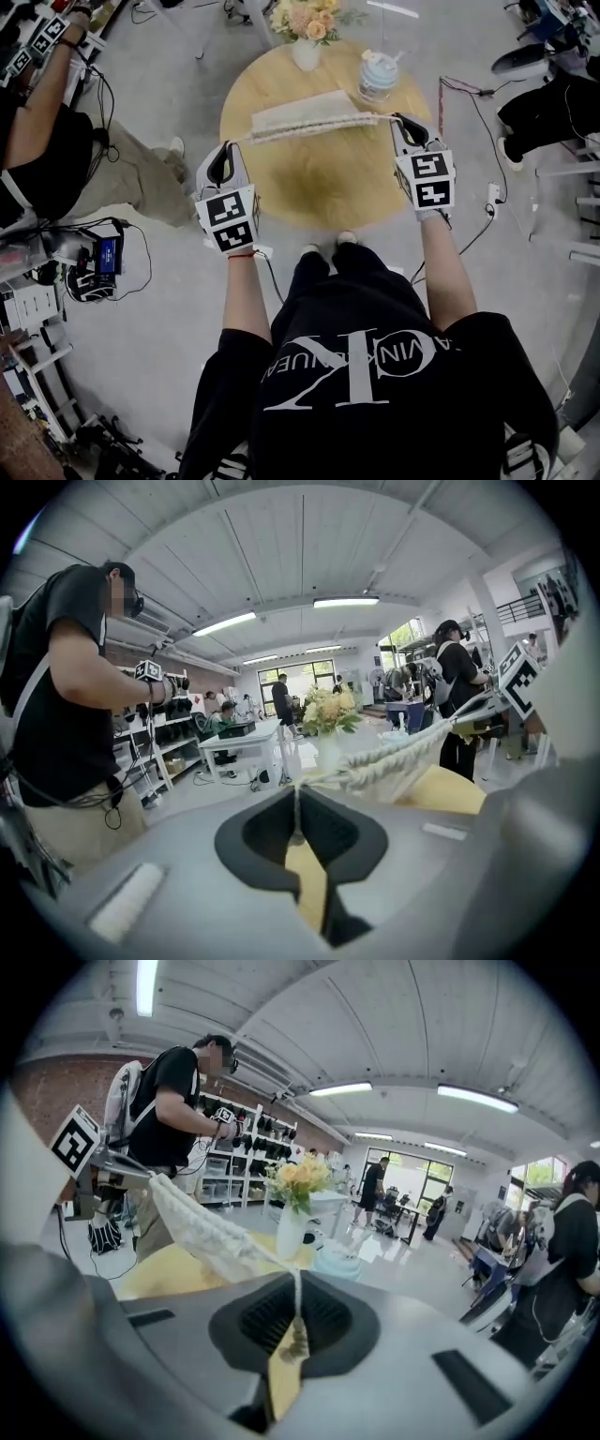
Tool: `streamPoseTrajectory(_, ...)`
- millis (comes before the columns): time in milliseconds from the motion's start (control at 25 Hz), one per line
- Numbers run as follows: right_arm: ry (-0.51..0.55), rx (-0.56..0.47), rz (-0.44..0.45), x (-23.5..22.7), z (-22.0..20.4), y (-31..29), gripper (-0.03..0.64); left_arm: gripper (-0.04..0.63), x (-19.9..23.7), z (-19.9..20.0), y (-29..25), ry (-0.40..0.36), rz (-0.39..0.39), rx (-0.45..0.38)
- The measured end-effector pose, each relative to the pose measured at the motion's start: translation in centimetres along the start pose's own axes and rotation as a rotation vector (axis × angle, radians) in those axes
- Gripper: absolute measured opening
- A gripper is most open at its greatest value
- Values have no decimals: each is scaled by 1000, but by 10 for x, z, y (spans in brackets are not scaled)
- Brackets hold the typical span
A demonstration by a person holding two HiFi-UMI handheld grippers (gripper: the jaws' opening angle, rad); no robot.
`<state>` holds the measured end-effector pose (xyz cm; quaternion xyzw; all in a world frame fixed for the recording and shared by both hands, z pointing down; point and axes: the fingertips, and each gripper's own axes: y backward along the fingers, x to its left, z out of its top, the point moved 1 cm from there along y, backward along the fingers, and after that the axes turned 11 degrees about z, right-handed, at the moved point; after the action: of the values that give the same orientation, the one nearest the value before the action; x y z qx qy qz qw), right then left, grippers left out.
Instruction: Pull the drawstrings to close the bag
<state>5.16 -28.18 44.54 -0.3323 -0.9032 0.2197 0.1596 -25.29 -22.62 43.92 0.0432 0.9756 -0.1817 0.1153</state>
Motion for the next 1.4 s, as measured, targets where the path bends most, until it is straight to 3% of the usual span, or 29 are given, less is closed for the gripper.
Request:
streamPoseTrajectory(600, 51, 10, -70, -16, 12, 4, 15, 17, 26, 12, 1, -26, 65, 1)
streamPoseTrajectory(1120, 124, -17, -137, -33, 39, 10, 15, 17, 45, 36, 5, -50, 101, -50)
streamPoseTrajectory(1400, 198, 4, -202, -42, 48, 22, 15, 15, 58, 45, 15, -109, 163, -69)
